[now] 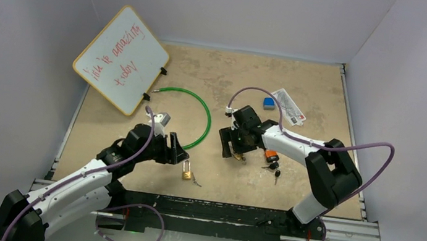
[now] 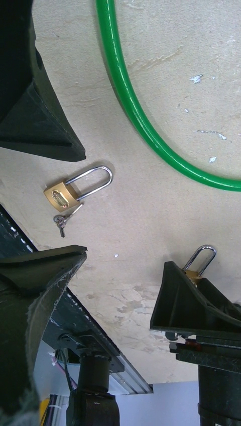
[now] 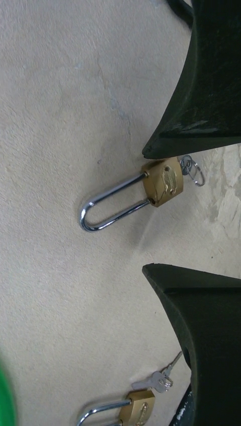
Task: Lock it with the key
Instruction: Pick up the lock from the center of the board.
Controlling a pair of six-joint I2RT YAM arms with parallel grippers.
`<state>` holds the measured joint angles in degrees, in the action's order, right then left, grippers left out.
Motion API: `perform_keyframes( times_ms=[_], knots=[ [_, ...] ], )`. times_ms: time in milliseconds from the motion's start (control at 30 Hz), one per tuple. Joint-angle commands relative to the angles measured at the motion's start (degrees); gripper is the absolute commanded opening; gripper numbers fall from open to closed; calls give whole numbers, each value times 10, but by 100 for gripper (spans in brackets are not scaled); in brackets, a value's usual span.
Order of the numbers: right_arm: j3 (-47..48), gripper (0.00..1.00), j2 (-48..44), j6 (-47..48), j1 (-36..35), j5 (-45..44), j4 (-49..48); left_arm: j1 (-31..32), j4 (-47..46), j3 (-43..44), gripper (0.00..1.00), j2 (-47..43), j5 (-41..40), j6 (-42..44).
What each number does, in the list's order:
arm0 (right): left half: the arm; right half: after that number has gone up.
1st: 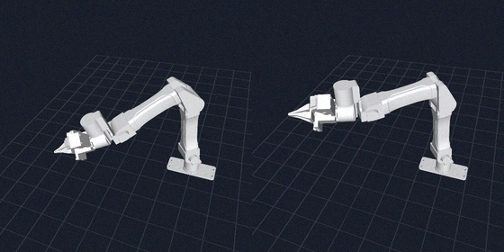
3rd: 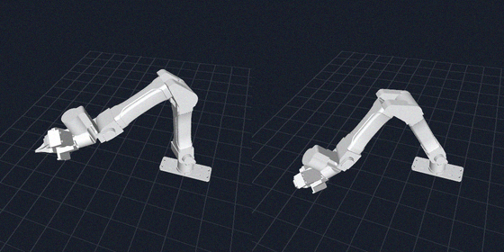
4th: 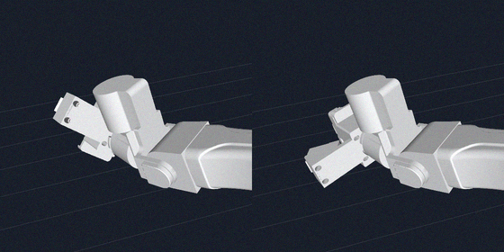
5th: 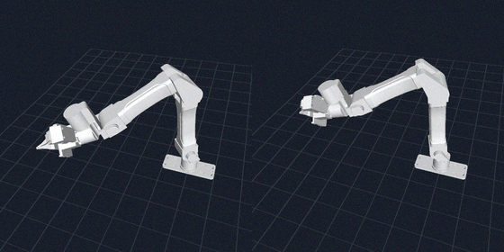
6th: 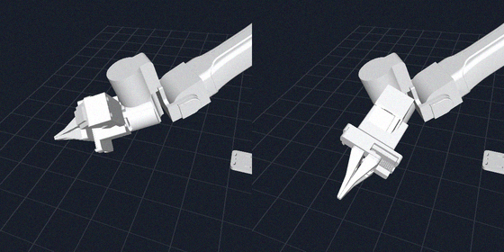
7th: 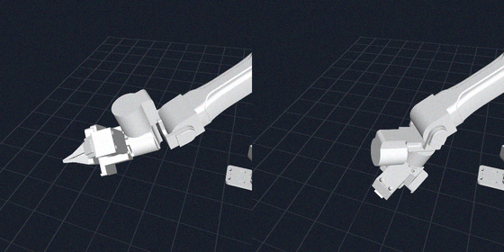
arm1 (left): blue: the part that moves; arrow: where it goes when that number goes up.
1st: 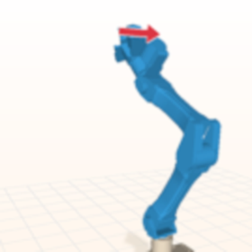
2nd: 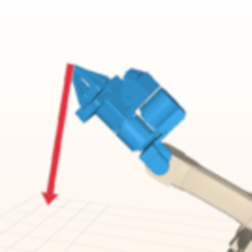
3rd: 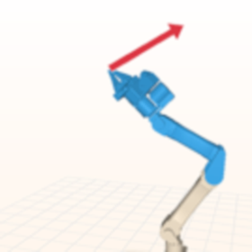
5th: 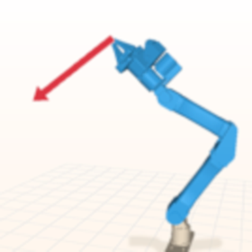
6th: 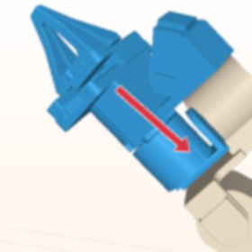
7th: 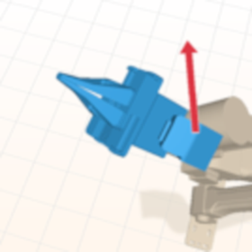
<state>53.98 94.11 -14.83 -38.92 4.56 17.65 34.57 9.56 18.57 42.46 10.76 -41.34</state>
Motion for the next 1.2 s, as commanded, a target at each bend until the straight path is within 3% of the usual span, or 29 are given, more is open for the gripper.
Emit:
perform_keyframes(
  times_ms=[0,200,667,900,1033,1167],
  knots=[
    [-11,75,-21,4,1,19,6,0,-5,27,65,2,1,12],
    [-19,65,-18,-8,0,15,2,0,-11,28,65,10,7,12],
    [-43,55,-25,-19,-42,-81,22,-1,-21,14,65,2,6,1],
    [-37,45,-6,-33,-49,-110,7,0,-23,15,65,2,6,0],
    [-39,33,-9,-60,-55,-137,6,0,-22,16,65,-6,2,-5],
    [-52,3,-30,-74,-58,-130,-16,0,-24,16,65,-13,0,-11]
  ],
)
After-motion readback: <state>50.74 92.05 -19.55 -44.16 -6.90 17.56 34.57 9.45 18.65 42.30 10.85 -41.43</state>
